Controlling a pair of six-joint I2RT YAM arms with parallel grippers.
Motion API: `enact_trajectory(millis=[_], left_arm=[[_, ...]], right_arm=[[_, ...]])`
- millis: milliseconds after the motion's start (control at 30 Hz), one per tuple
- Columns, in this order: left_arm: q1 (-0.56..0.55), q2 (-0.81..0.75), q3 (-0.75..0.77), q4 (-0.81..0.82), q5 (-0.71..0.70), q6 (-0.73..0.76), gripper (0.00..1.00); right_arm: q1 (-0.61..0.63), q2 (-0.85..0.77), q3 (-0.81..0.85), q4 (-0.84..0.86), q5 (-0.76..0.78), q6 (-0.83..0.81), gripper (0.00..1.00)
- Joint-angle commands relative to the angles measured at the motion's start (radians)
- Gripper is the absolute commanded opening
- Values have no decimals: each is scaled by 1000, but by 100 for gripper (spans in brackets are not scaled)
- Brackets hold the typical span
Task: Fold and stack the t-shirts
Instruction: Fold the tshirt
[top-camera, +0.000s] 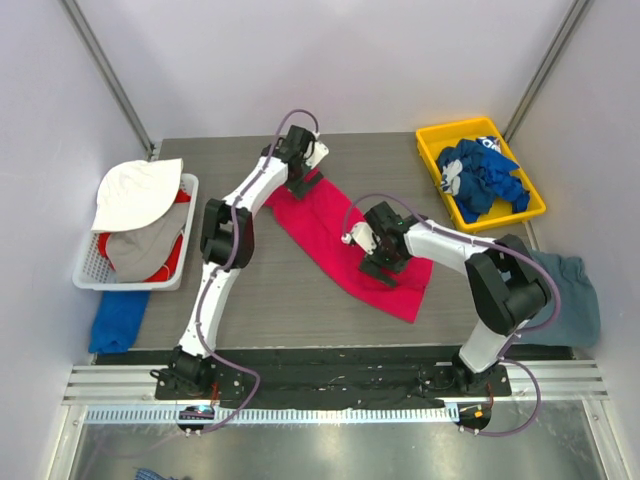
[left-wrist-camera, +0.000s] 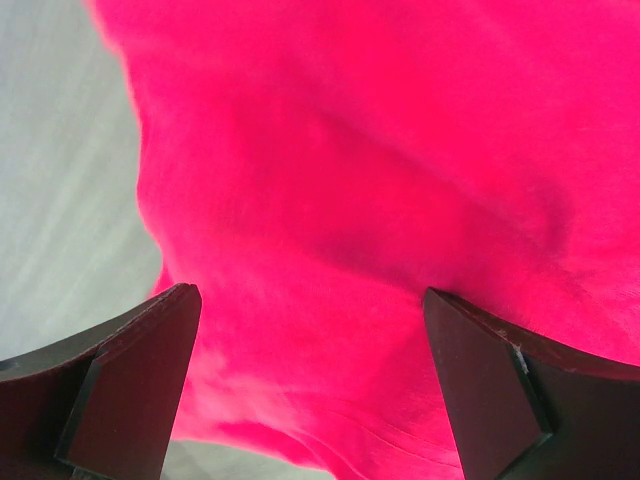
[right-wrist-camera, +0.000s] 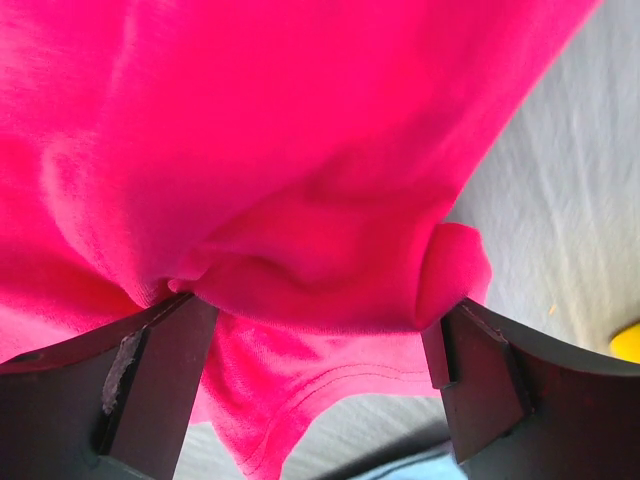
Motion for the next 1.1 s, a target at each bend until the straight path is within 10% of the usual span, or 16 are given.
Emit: enact_trajectory(millis=[0, 1067], left_arm=[[6, 139, 156, -21, -25, 8, 100], [-66, 173, 130, 392, -37, 269, 100]], right_arm=[[77, 112, -9, 183, -95, 75, 92], [425, -3, 130, -102, -230, 167, 91]])
